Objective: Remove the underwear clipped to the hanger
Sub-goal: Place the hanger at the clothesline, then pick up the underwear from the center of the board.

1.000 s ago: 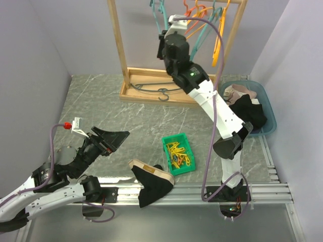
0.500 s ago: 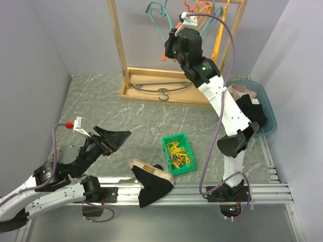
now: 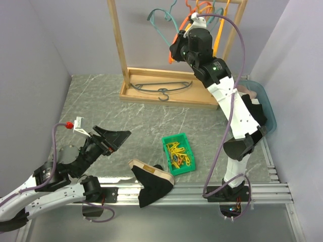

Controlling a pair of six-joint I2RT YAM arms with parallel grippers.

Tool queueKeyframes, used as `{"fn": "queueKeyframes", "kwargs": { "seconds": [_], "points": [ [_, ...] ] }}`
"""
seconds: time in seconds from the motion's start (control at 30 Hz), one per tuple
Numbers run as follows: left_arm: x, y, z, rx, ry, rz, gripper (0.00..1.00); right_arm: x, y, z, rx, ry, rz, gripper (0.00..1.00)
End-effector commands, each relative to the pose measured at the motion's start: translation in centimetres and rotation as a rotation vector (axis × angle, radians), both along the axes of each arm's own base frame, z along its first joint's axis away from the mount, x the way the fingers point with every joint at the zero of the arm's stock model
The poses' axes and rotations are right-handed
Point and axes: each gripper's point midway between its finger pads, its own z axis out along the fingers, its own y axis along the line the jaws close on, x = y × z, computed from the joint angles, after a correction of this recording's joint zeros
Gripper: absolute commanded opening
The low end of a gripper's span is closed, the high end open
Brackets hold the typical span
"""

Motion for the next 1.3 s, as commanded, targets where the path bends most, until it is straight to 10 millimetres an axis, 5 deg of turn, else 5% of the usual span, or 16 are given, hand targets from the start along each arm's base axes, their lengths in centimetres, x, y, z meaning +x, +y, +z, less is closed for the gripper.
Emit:
{"fn": "queueKeyframes", "kwargs": {
  "seconds": [0.0,0.1,0.17,0.27,0.43,0.47,0.57,0.6,0.63,0.7,0.87,0.9,1.03,1.27],
  "points": [
    [-0.2,-0.3,1.1,-0.043,-0.008,-0.019,0.99,-2.1,-1.3,1.7,0.028,-0.023,-0.004,0.09],
    [-0.3,-0.2,0.9,-0.048,-0.006,-0.018,0.99,-2.6,-3.0,0.3,-0.011,0.011,-0.094,0.16],
    [-0.3,-0.2,0.8,-0.048,-0.008,-0.017,0.99,-3.2,-4.0,-0.3,-0.030,0.027,-0.131,0.51],
    [-0.2,-0.4,0.8,-0.047,-0.009,-0.020,0.99,-4.2,-5.0,-0.2,-0.030,0.007,-0.143,0.77],
    [-0.1,-1.0,0.8,-0.037,-0.005,-0.029,0.99,-6.6,-5.1,0.5,-0.011,-0.032,-0.082,0.82],
    [-0.1,-1.0,0.8,-0.039,-0.004,-0.031,0.99,-8.0,-5.0,1.5,0.010,-0.055,-0.034,0.82],
    [-0.1,-1.1,0.6,-0.039,-0.002,-0.034,0.99,-10.8,-3.6,0.5,0.015,-0.056,0.093,0.82],
    [-0.1,-1.1,0.5,-0.037,-0.002,-0.034,0.99,-11.5,-3.4,-0.3,0.003,-0.055,0.120,0.82],
    [-0.2,-1.1,0.5,-0.037,-0.002,-0.034,0.99,-12.3,-2.2,-3.2,-0.026,-0.019,0.167,0.82],
    [-0.2,-0.9,-0.1,-0.022,0.009,-0.030,0.99,-15.0,-1.4,-4.5,-0.041,-0.037,0.261,0.81],
    [-0.4,-0.1,-0.9,-0.011,0.022,-0.016,0.99,-19.8,0.3,-14.6,-0.090,0.048,0.361,0.82],
    [-0.4,0.2,-1.1,-0.014,0.024,-0.013,0.99,-20.0,0.4,-17.2,-0.091,0.073,0.370,0.82],
    [-0.6,0.6,-2.0,-0.020,0.040,-0.007,0.99,-18.1,-0.1,-21.2,-0.044,0.112,0.234,0.90],
    [-0.7,0.4,-3.1,-0.023,0.065,-0.015,0.99,-12.3,1.6,-21.3,0.264,0.169,0.055,1.00]
  ]
}}
